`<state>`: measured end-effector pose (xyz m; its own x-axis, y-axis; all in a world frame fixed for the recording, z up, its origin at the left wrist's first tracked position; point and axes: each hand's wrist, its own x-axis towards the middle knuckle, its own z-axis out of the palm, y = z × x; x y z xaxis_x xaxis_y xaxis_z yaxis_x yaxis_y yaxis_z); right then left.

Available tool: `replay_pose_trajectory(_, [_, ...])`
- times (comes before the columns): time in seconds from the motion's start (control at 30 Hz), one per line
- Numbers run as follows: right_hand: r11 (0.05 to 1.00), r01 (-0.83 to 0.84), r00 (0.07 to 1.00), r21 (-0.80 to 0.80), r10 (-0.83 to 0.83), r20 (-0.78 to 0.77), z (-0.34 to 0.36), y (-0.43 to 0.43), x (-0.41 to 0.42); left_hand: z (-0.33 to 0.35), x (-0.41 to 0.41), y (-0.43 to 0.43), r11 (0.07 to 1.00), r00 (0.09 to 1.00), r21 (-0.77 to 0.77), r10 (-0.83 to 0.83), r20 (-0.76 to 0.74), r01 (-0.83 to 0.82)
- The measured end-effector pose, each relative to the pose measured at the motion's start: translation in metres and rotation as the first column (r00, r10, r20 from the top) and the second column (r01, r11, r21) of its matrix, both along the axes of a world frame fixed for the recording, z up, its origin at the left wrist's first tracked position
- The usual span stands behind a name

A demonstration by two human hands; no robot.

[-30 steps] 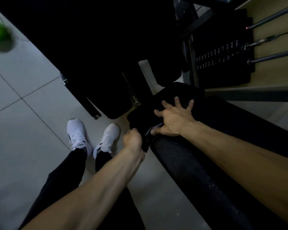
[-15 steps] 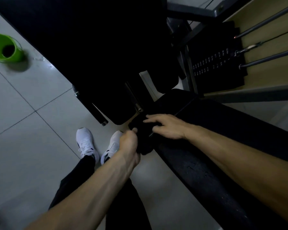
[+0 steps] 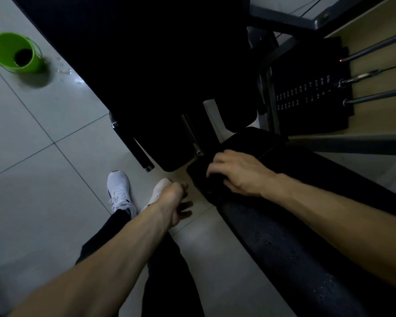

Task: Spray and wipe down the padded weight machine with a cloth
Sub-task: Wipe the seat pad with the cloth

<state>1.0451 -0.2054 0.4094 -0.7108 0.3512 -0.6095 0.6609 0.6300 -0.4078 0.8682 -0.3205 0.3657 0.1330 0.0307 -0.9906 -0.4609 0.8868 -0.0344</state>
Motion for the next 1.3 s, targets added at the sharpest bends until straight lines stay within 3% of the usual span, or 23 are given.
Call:
replay_pose_trajectory(0.13, [0.979, -0.172, 0.982, -0.109, 0.179, 0.058, -0.004, -0.032, -0.006, 0.008, 0.021, 0.01, 0.997, 0.991, -0.043, 0.064, 0.119, -0.06])
replay_pose_trajectory(0.43, [0.997, -0.079, 0.985, -0.025, 0.082, 0.152, 0.003, 0.011, 0.04, 0.005, 0.036, 0.019, 0.999, 0.999, -0.052, 0.019, 0.027, -0.018])
replay_pose_trajectory(0.53, [0.999, -0.042, 0.992, -0.008, 0.043, 0.117, -0.001, -0.009, 0.02, 0.004, 0.036, 0.017, 0.999, 0.998, -0.046, 0.002, 0.056, 0.001])
replay_pose_trajectory(0.67, [0.992, -0.105, 0.991, -0.074, 0.111, 0.073, -0.006, -0.037, -0.004, 0.001, 0.035, 0.023, 0.999, 0.997, -0.037, 0.0, 0.072, 0.002])
replay_pose_trajectory(0.93, [0.99, 0.019, 0.973, 0.138, -0.05, 0.227, 0.009, 0.049, 0.066, -0.001, 0.041, 0.028, 0.995, 0.996, -0.047, -0.085, 0.027, 0.086])
replay_pose_trajectory(1.0, [0.996, 0.02, 0.986, 0.089, -0.034, 0.162, 0.006, 0.027, 0.046, -0.001, 0.046, 0.032, 0.991, 0.988, 0.009, -0.135, -0.078, 0.137])
replay_pose_trajectory(1.1, [0.999, -0.049, 0.994, 0.003, 0.048, 0.096, -0.001, -0.016, 0.018, -0.005, 0.054, 0.044, 0.951, 0.945, 0.2, -0.174, -0.277, 0.234])
replay_pose_trajectory(1.2, [0.999, -0.011, 0.993, 0.048, 0.005, 0.12, 0.001, 0.007, 0.037, -0.007, 0.062, 0.06, 0.865, 0.925, 0.351, -0.278, -0.26, 0.359])
replay_pose_trajectory(1.3, [0.991, 0.07, 0.981, 0.111, -0.088, 0.172, 0.005, 0.047, 0.08, -0.011, 0.071, 0.064, 0.714, 0.802, 0.366, -0.507, -0.317, 0.596])
